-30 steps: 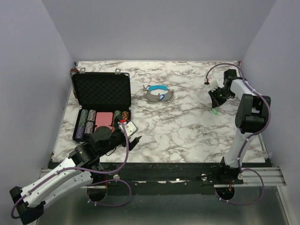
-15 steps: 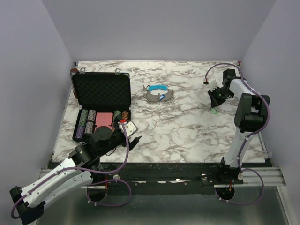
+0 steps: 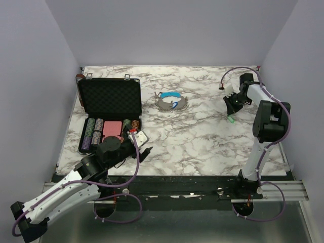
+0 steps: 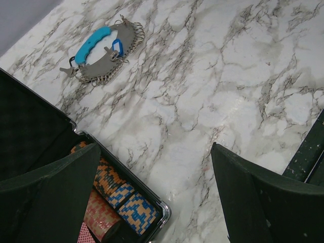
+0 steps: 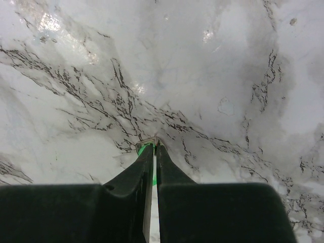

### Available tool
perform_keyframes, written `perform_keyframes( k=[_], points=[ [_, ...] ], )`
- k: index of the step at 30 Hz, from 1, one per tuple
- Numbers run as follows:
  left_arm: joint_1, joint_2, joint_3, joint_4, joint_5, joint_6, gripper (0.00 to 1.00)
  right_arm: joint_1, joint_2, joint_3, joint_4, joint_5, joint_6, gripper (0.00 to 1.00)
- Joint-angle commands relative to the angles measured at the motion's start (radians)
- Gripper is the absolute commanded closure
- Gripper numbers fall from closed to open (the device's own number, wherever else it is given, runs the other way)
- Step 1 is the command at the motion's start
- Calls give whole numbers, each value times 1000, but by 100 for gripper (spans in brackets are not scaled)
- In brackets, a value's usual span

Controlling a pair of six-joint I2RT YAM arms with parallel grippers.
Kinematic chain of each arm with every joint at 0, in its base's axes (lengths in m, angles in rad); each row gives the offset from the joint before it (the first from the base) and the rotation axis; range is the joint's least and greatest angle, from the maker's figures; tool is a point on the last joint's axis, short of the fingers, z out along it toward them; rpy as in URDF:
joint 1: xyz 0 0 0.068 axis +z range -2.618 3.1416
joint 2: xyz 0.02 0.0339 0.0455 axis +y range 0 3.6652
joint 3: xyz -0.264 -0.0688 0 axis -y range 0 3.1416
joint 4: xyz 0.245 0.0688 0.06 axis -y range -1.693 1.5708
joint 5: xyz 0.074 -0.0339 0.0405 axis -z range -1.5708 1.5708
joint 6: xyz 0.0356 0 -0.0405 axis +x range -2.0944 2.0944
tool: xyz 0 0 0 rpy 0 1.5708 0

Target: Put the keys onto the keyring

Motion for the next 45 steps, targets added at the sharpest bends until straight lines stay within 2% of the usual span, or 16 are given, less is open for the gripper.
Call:
perform_keyframes(
  k=[1,5,10,16,24,26,30,34,36,40,42,45],
  points=[
    [4,0,5,-2,12,9,1,6,22,28,-23,13,14,86],
    [4,0,5,-2,12,9,1,8,19,33,-21,12,16,80],
    [6,-1,4,-4,14,9,1,8,5,34,-11,-2,32,66],
    [6,-11,1,1,18,6,1,9,-19,39,15,-18,62,54],
    [12,-24,-1,9,23,-3,1,8,-64,48,22,-62,108,53],
    [21,-38,-1,19,31,-22,1,8,-107,34,35,-114,141,53],
    [66,-80,-14,97,71,-121,1,9,-235,-47,93,-336,256,52],
    [102,-64,-21,187,81,-321,1,8,-389,-185,233,-514,386,45],
    [109,-14,4,196,115,-404,1,2,-474,-286,357,-570,491,34],
    [113,121,108,167,115,-496,1,-14,-611,-547,737,-665,823,12],
    [122,190,154,161,113,-514,1,-26,-648,-633,874,-744,903,8],
    [158,317,231,145,147,-546,1,-29,-671,-677,927,-806,930,7]
  ],
)
